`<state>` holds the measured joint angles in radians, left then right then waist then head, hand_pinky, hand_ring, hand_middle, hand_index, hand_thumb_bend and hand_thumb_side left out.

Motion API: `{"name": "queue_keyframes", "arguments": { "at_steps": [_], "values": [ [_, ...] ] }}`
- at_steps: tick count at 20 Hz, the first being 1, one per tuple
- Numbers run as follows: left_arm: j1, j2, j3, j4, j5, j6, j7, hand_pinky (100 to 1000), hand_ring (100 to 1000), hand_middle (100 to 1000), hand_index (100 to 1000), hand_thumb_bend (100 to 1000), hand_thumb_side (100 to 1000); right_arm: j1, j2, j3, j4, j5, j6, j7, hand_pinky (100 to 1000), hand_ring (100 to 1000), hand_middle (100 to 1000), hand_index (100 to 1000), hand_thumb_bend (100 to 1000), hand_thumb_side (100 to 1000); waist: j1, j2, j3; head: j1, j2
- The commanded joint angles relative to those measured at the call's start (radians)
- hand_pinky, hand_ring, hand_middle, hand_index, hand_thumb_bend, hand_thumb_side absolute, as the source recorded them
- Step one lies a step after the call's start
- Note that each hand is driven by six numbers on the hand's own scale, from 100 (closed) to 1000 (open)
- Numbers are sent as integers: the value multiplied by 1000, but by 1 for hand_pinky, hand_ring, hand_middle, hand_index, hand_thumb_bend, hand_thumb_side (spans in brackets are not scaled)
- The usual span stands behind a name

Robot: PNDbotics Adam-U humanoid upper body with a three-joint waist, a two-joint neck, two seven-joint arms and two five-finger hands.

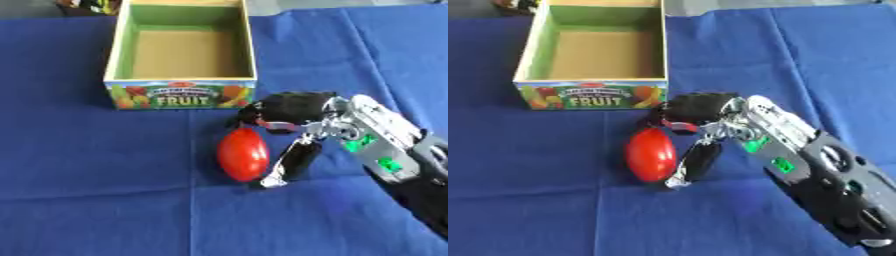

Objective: Pick up objects on the table and place them in the box.

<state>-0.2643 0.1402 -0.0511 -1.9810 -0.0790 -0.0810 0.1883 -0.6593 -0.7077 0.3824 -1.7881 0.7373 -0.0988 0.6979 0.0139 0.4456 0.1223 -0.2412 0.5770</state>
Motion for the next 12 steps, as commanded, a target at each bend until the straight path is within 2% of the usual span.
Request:
{"name": "queue_keyframes", "arguments": {
  "at_steps": [1, 3, 12],
  "values": [
    [-6, 7, 0, -19, 4, 2, 2, 425, 574, 626, 797, 100, 1000, -11, -12, -7, -3, -5, 2, -28, 626, 725, 733, 949, 516, 558, 1, -17, 1, -4, -11],
    [-6, 7, 0, -19, 4, 2, 2, 425, 575, 626, 797, 100, 1000, -10, -12, -5, -1, -10, 2, -40, 591, 699, 705, 922, 510, 544, 1, -16, 0, -4, -10],
    [-4, 7, 0, -19, 3, 4, 1, 426, 574, 626, 795, 100, 1000, -8, -13, -6, 1, -30, 8, -63, 573, 657, 618, 792, 463, 550, 3, -14, -1, -5, -9]
  ]
}}
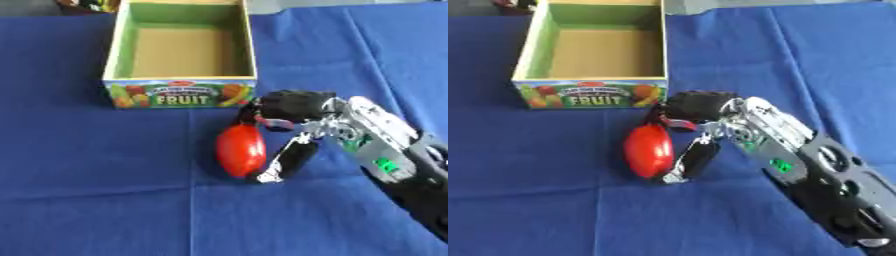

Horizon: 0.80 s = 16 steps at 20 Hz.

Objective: Pick up objects on the table and place them in the box.

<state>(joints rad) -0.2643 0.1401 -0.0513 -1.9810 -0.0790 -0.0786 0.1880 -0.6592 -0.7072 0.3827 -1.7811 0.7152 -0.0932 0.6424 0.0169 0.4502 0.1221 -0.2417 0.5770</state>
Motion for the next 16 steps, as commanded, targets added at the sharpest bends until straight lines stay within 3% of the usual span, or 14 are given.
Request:
{"name": "queue_keyframes", "arguments": {
  "at_steps": [1, 9, 13, 16],
  "values": [
    [-4, 7, 0, -19, 3, 2, 1, 426, 574, 626, 794, 100, 1000, -8, -14, -7, -6, -8, 3, -9, 569, 652, 611, 777, 453, 549, 0, -19, -1, -5, -8],
    [-2, 7, 0, -19, 1, 5, 3, 426, 574, 626, 794, 100, 1000, -8, -20, -17, -21, -29, 23, -28, 538, 622, 546, 654, 336, 539, -1, -23, -4, -3, -5],
    [-2, 7, 0, -19, 1, 7, 5, 426, 574, 625, 793, 100, 1000, -7, -23, -22, -27, -36, 39, -35, 499, 597, 488, 571, 203, 484, -1, -26, -4, -4, -6],
    [-2, 7, 0, -19, 0, 8, 6, 426, 573, 625, 793, 100, 1000, -4, -23, -23, -27, -40, 50, -45, 492, 592, 475, 553, 192, 461, -1, -27, -4, -3, -5]
  ]
}}
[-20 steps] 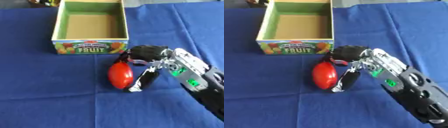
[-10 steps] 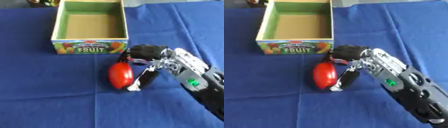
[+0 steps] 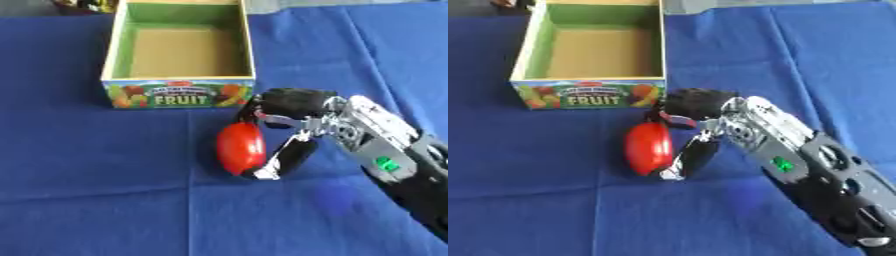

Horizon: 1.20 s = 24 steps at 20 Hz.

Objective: Pick up objects on the table and place them in the box.

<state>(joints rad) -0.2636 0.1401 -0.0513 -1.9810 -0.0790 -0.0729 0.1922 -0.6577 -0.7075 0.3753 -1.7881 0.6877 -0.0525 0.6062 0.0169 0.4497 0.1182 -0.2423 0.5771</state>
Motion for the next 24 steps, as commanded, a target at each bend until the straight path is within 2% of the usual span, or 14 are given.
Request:
{"name": "queue_keyframes", "arguments": {
  "at_steps": [1, 3, 11, 18, 24],
  "values": [
    [-2, 7, 1, -19, 0, 2, 2, 425, 573, 625, 792, 100, 1000, -5, -23, -17, -22, -13, 12, -13, 476, 582, 458, 530, 167, 451, -1, -28, -1, -2, -5],
    [-1, 7, 1, -19, 0, 3, 3, 425, 573, 625, 792, 100, 1000, -2, -27, -21, -28, -17, 18, -23, 451, 568, 429, 497, 101, 442, -1, -29, -3, 1, -3],
    [3, 9, 1, -19, 0, 6, 3, 426, 572, 625, 792, 100, 1000, 6, -47, -44, -65, -57, 63, -58, 400, 544, 392, 459, 100, 437, 1, -34, -11, 5, 2],
    [12, 16, 2, -19, -2, 8, 4, 426, 572, 626, 792, 100, 1000, 20, -122, -68, -138, -46, 79, -56, 394, 536, 386, 450, 100, 412, -4, -46, -24, 20, 14],
    [15, 21, 2, -19, -5, 8, 3, 426, 572, 627, 792, 100, 1000, 18, -186, -125, -206, -119, 121, -86, 394, 538, 382, 448, 100, 413, -9, -51, -26, 31, 17]
  ]
}}
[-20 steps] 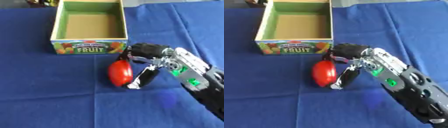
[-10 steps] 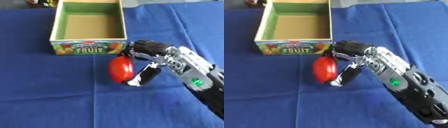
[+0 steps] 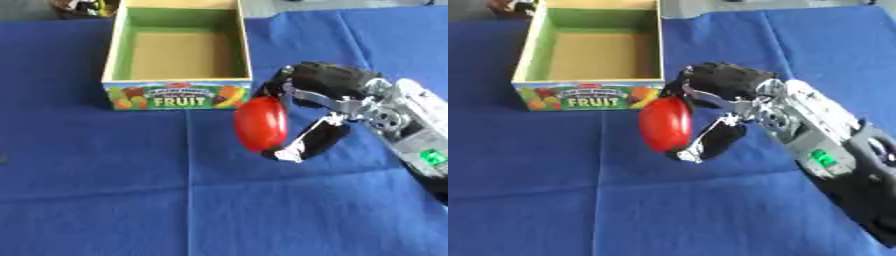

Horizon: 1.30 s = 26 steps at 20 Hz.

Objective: Pick up objects on the table and place them in the box.

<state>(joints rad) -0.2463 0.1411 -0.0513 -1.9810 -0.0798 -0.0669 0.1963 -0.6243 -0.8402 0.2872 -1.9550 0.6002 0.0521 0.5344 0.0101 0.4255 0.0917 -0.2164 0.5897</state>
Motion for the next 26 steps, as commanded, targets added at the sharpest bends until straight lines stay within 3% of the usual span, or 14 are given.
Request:
{"name": "queue_keyframes", "arguments": {
  "at_steps": [1, 9, 10, 11, 14, 26],
  "values": [
    [-2, 21, 2, -19, -4, 2, -1, 426, 572, 627, 792, 100, 1000, -20, -63, -46, -42, -45, 20, -22, 393, 538, 381, 447, 100, 413, -3, -27, 1, 5, 4],
    [-2, 27, 2, -19, -6, 2, -1, 426, 572, 627, 792, 100, 1000, -83, -108, -90, -45, -128, 47, -52, 389, 537, 376, 443, 100, 414, -12, -20, 10, 3, 1],
    [-2, 27, 2, -19, -7, 2, -1, 426, 572, 627, 792, 100, 1000, -91, -110, -94, -45, -134, 55, -54, 388, 537, 378, 443, 100, 488, -13, -18, 12, 2, 0],
    [-2, 28, 2, -19, -7, 2, -1, 425, 572, 627, 792, 100, 1000, -101, -111, -100, -45, -138, 63, -57, 388, 537, 375, 442, 100, 412, -15, -16, 14, 2, -2],
    [-3, 30, 1, -19, -7, 1, -2, 425, 571, 628, 792, 100, 1000, -128, -115, -112, -37, -145, 89, -69, 384, 536, 371, 439, 100, 404, -20, -10, 22, -1, -5],
    [-19, 41, -8, -19, -6, -4, -13, 425, 571, 629, 792, 100, 1000, -283, -85, -112, 169, -141, 124, -148, 370, 534, 360, 431, 100, 384, -46, 26, 84, -32, -31]
  ]
}}
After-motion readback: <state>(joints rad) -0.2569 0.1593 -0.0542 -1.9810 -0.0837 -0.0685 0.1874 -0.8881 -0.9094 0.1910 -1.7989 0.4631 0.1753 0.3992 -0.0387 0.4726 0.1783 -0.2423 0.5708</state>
